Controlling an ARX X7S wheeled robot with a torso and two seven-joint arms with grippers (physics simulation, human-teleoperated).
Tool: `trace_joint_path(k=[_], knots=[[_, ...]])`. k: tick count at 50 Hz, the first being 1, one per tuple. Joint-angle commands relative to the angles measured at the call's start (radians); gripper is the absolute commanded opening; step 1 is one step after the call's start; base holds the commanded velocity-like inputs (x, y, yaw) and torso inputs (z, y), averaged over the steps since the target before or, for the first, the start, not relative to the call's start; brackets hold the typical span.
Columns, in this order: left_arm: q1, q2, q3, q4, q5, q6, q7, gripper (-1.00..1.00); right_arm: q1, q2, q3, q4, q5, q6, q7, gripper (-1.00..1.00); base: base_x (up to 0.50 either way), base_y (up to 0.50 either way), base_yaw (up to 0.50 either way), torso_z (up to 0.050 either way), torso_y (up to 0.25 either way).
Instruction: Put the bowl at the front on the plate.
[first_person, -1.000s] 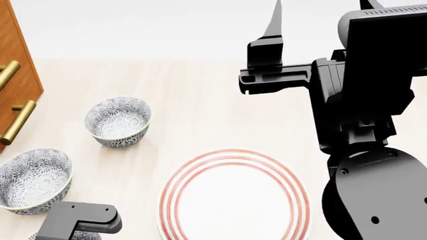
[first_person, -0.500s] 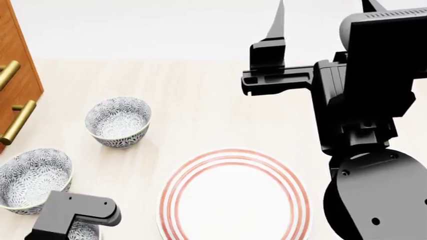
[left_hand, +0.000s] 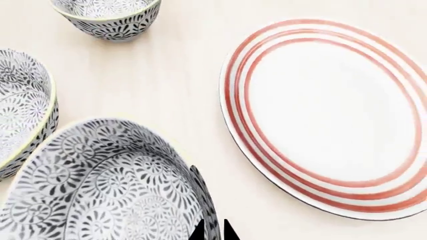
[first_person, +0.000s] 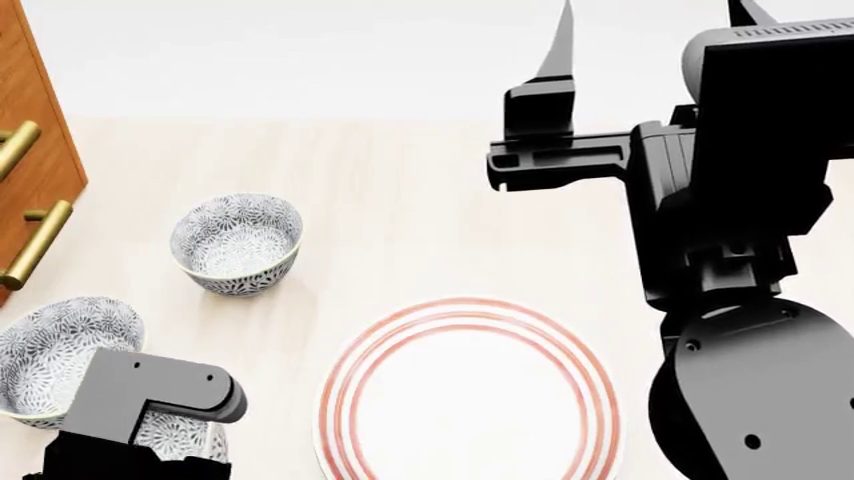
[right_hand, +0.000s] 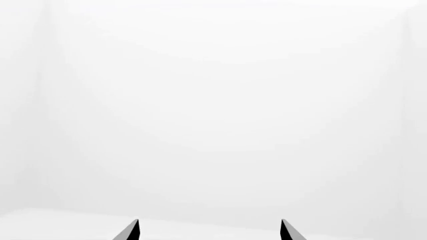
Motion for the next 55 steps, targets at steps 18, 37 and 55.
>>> trace_joint_path(k=[18, 37, 55], knots=[[-0.083, -0.018, 0.006, 0.060, 0.054, 0.029, 0.024, -1.00, 0.004, 0.008, -0.002, 0.002, 0.005, -0.006, 0.005, 1.00, 0.00, 0.00, 0.00, 0.000, 0.000], [-0.150, -0.019, 0.013, 0.075, 0.086, 0.046, 0.063, -1.00, -0.008, 0.014, -0.003, -0.003, 0.006, -0.012, 0.012, 1.00, 0.00, 0.00, 0.00, 0.000, 0.000], [-0.229, -0.011, 0.038, 0.075, 0.129, 0.059, 0.121, -1.00, -0.008, 0.015, -0.019, 0.012, -0.002, -0.031, 0.008, 1.00, 0.00, 0.00, 0.00, 0.000, 0.000]])
